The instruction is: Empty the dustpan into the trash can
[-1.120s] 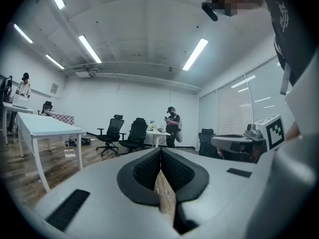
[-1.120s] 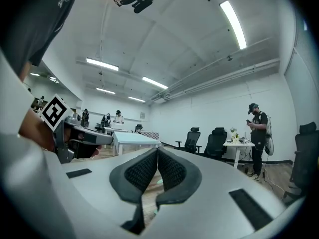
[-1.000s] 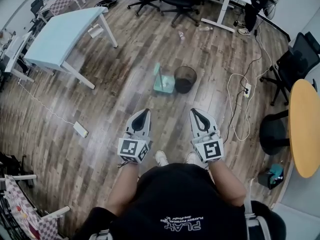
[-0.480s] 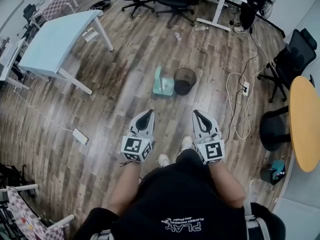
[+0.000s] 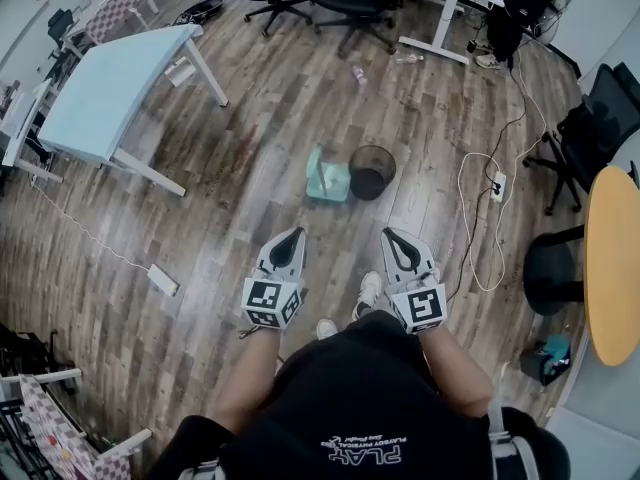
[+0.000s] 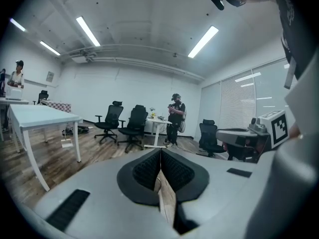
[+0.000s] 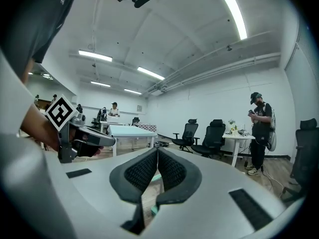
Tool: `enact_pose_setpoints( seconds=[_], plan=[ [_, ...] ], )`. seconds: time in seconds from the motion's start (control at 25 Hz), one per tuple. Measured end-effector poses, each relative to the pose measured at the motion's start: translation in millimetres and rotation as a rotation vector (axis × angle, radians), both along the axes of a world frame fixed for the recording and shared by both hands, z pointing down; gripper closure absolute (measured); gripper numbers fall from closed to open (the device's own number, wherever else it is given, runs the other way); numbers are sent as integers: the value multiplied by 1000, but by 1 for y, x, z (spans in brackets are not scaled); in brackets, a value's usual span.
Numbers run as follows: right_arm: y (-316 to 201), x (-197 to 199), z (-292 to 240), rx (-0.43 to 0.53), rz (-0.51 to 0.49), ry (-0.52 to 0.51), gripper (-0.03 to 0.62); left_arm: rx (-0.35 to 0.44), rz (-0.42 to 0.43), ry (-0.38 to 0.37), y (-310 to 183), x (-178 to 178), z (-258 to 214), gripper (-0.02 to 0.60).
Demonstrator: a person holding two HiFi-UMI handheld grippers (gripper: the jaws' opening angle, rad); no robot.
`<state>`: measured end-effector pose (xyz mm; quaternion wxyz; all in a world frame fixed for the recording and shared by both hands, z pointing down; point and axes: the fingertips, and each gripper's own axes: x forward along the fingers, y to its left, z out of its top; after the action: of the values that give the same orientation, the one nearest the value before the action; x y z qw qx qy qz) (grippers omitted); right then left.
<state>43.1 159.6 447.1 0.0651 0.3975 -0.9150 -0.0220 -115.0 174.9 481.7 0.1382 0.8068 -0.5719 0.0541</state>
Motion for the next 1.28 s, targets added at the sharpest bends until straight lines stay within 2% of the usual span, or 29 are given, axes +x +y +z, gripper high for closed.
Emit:
enact_pose_setpoints(
  seconds=[0.24, 0.44, 0.72, 0.92, 1.28],
  plan=[
    [-52, 8, 3, -5, -19, -18, 569, -50, -6, -25, -43, 11, 13, 558],
    [-91, 22, 7, -18, -22, -25, 569, -87, -19, 7, -74, 21, 20, 558],
    [-131, 44, 16, -53, -16, -58, 569, -123, -60, -30, -108, 30, 31, 558],
    [-153, 45, 16, -60, -13, -70, 569, -158, -78, -42, -127, 28, 39, 558],
    [-194, 30, 36, -85, 12, -51, 569, -209, -53, -51, -170, 12, 66, 558]
  ],
)
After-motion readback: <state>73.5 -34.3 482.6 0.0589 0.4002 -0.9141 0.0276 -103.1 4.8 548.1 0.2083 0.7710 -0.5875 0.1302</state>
